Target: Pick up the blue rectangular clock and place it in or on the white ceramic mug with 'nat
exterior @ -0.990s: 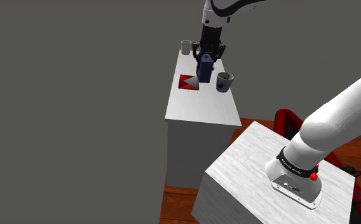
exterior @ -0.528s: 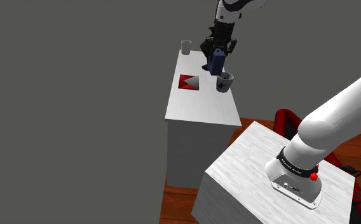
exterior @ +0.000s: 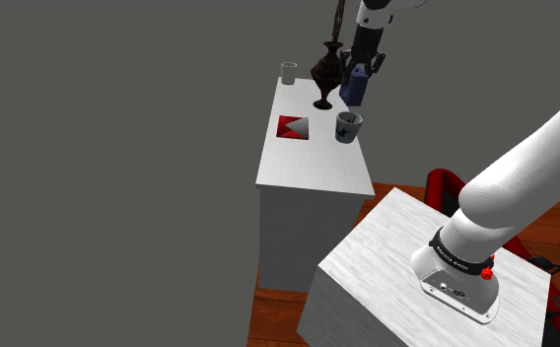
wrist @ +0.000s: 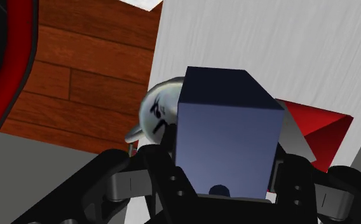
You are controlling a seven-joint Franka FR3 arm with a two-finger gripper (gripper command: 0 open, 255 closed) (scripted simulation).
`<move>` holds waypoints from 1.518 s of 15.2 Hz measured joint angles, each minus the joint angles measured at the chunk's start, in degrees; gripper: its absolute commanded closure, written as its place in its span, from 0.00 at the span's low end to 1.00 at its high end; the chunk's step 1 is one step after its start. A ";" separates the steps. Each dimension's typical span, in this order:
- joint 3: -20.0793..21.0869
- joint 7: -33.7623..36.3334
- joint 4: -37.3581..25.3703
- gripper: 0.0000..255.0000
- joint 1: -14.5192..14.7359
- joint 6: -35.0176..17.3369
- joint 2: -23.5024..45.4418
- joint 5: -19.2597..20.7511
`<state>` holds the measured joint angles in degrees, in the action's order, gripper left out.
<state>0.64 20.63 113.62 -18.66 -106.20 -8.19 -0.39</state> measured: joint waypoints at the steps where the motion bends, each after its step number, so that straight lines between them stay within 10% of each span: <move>1: -0.70 -1.22 -1.01 1.00 -0.53 0.21 0.79 0.07; 23: -3.79 -6.90 4.61 1.00 -3.02 -11.23 6.56 0.10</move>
<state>-3.15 13.72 118.22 -21.69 -117.42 -1.63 -0.29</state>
